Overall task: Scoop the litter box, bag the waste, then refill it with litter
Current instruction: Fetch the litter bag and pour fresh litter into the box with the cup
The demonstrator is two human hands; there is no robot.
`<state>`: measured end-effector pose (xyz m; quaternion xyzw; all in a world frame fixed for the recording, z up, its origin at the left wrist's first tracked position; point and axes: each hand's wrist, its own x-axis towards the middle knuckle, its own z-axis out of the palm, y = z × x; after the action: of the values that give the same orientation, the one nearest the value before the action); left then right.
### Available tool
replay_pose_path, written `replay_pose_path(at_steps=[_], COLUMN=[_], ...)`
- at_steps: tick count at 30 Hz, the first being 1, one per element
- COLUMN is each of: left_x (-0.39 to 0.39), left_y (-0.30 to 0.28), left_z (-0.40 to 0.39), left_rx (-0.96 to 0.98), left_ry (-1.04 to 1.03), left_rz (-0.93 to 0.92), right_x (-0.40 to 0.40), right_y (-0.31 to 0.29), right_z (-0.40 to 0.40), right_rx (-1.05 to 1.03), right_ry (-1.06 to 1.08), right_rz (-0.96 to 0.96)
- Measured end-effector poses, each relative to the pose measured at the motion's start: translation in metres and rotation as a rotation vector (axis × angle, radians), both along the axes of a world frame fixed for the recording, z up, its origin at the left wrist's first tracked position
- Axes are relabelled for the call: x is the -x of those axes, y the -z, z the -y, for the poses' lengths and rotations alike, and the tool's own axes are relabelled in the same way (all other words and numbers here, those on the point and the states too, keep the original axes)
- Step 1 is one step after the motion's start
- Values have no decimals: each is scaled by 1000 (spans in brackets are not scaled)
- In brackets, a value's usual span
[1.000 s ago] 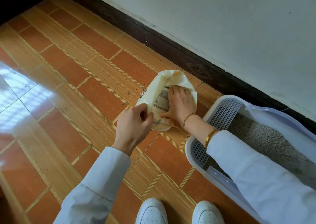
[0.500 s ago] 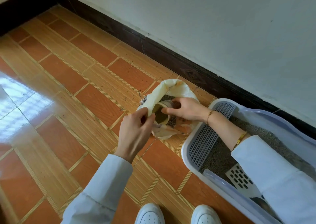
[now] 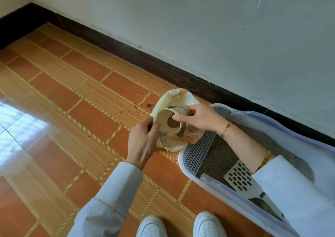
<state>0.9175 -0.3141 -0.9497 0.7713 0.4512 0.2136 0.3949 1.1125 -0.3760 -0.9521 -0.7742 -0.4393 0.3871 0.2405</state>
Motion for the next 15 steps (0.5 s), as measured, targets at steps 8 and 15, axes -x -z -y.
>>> replay_pose_path(at_steps=[8,15], left_x=[-4,-1], left_y=[0,3], left_z=[8,18], left_rx=[-6,-4], left_ry=[31,40], left_rz=[0,35], right_x=[-5,-11], right_y=[-18,-11], right_z=[46,114], right_rx=[-176,-242], right_ry=[156,383], right_rz=[-169,-271])
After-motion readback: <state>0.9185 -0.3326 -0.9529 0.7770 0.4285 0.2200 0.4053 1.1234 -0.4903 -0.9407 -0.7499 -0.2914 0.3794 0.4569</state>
